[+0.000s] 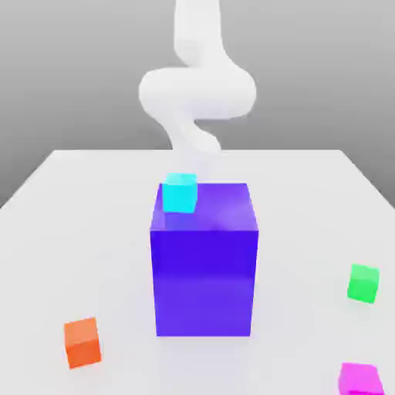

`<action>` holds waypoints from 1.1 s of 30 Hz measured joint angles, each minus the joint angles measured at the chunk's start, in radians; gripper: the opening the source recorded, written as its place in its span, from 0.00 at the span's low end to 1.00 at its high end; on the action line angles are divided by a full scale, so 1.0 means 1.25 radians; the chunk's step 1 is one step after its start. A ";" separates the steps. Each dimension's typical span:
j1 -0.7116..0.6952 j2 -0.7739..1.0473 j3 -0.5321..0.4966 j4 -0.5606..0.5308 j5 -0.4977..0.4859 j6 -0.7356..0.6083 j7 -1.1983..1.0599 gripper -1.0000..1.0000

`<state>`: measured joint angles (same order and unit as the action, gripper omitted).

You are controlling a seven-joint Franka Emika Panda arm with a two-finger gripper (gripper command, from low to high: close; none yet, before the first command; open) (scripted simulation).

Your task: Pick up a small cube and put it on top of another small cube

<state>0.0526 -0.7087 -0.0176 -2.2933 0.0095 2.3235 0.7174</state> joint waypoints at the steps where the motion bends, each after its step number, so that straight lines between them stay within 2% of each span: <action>1: 0.019 0.031 -0.006 0.002 0.003 0.008 -0.028 0.50; 10: 0.144 0.295 -0.036 0.022 0.048 0.076 -0.279 0.50; 19: 0.231 0.556 -0.014 0.041 0.077 0.143 -0.516 0.50; 24: 0.256 0.699 0.008 0.051 0.059 0.182 -0.624 0.50; 33: 0.291 0.955 0.034 0.079 -0.029 0.287 -0.725 0.50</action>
<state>0.4159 0.4854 0.0252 -2.1944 -0.0263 2.6824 -0.1892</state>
